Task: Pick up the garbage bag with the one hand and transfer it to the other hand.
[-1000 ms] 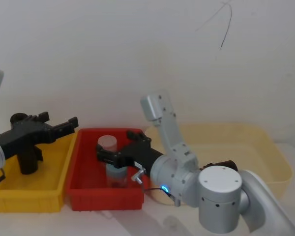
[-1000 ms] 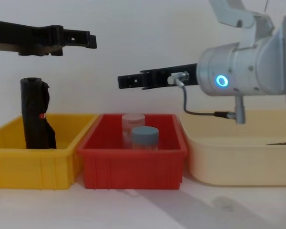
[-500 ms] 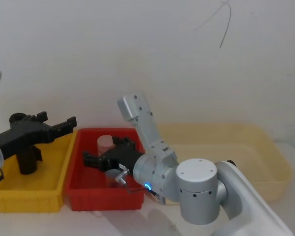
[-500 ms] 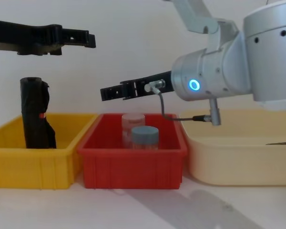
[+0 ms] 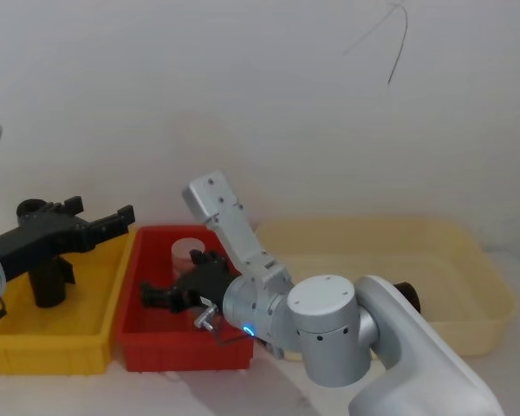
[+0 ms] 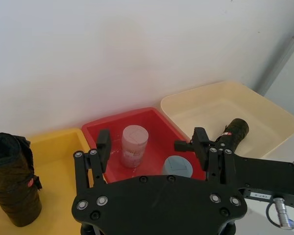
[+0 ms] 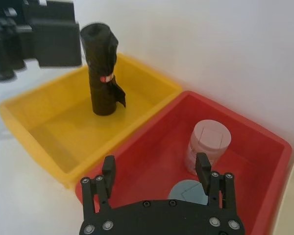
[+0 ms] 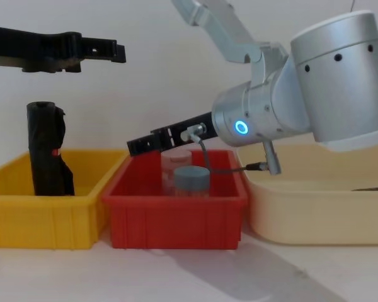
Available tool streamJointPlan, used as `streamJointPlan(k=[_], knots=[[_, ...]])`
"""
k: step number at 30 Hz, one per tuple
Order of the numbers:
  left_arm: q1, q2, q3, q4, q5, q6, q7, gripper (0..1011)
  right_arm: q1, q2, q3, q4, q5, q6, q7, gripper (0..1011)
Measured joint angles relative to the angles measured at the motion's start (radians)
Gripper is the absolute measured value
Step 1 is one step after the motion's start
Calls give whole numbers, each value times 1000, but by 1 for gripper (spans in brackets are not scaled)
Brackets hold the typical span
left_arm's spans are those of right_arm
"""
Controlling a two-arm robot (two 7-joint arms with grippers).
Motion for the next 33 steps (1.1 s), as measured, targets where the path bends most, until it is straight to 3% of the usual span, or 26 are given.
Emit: streamJointPlan(k=[17,33], knots=[[0,0,0,0,0,0,0,1001,51,20,-35,103,-65,-33,8,1001],[0,0,0,0,0,0,0,1001,60,40,-37,128,-89,-10,27,1001]])
